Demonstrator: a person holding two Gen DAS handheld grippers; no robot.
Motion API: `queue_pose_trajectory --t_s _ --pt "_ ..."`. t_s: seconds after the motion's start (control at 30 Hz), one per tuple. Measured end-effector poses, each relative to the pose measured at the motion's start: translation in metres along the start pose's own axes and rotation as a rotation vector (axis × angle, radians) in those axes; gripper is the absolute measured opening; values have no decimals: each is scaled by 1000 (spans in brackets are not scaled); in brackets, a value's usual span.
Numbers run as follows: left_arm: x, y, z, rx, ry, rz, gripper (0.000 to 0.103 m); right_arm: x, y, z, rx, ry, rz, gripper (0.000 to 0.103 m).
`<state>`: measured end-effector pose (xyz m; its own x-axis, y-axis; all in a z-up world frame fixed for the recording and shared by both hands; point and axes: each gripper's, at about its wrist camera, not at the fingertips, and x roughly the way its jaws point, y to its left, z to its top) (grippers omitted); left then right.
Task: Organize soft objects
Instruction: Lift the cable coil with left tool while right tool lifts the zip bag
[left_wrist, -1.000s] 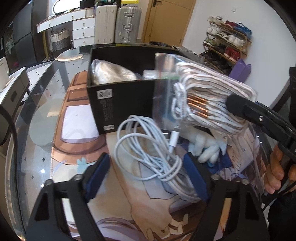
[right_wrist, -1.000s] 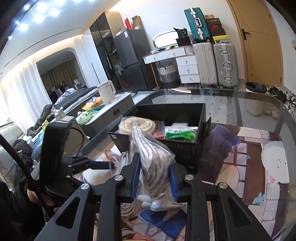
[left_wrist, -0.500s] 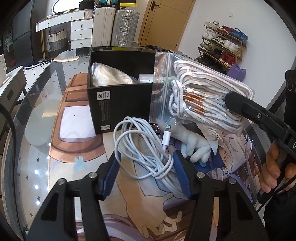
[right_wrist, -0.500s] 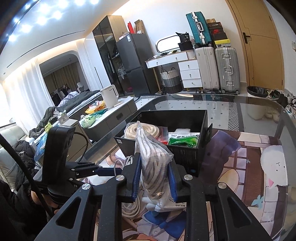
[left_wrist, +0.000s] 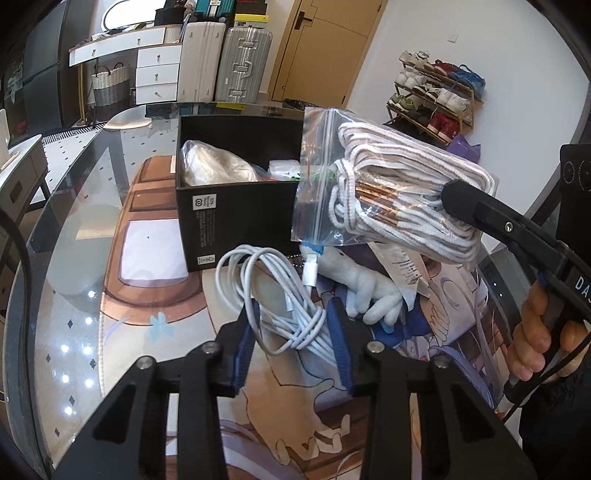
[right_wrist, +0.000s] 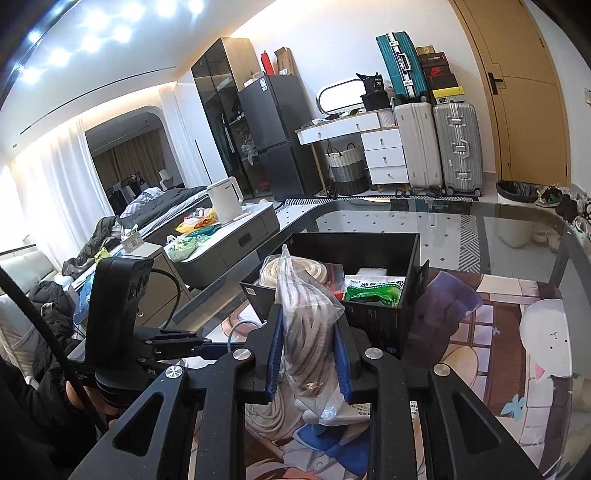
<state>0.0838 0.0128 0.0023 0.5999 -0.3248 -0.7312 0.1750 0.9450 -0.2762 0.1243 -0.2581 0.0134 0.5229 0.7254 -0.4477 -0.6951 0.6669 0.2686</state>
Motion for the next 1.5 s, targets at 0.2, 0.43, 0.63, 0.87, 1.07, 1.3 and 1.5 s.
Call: queue_pose_trajectory --t_s 0.2,0.43,0.63,0.87,1.07,1.3,1.5 --pt "0 1 1 -14 -2 -8 34 -3 1 1 2 -1 -6 24" --pt "-11 0 5 7 -47 -15 14 -5 2 2 1 -9 -7 24" --pt "-10 6 5 -9 -27 -7 25 -3 3 3 -1 -2 3 24" --pt "-12 6 2 51 19 -9 60 -3 2 2 7 -1 6 24" --pt "-10 4 -1 112 32 9 80 -2 1 2 9 -1 12 24" --pt "6 -1 -10 156 78 48 81 3 -1 0 10 5 14 24" --pt "12 -8 -14 191 69 68 75 5 -2 0 11 7 14 24"
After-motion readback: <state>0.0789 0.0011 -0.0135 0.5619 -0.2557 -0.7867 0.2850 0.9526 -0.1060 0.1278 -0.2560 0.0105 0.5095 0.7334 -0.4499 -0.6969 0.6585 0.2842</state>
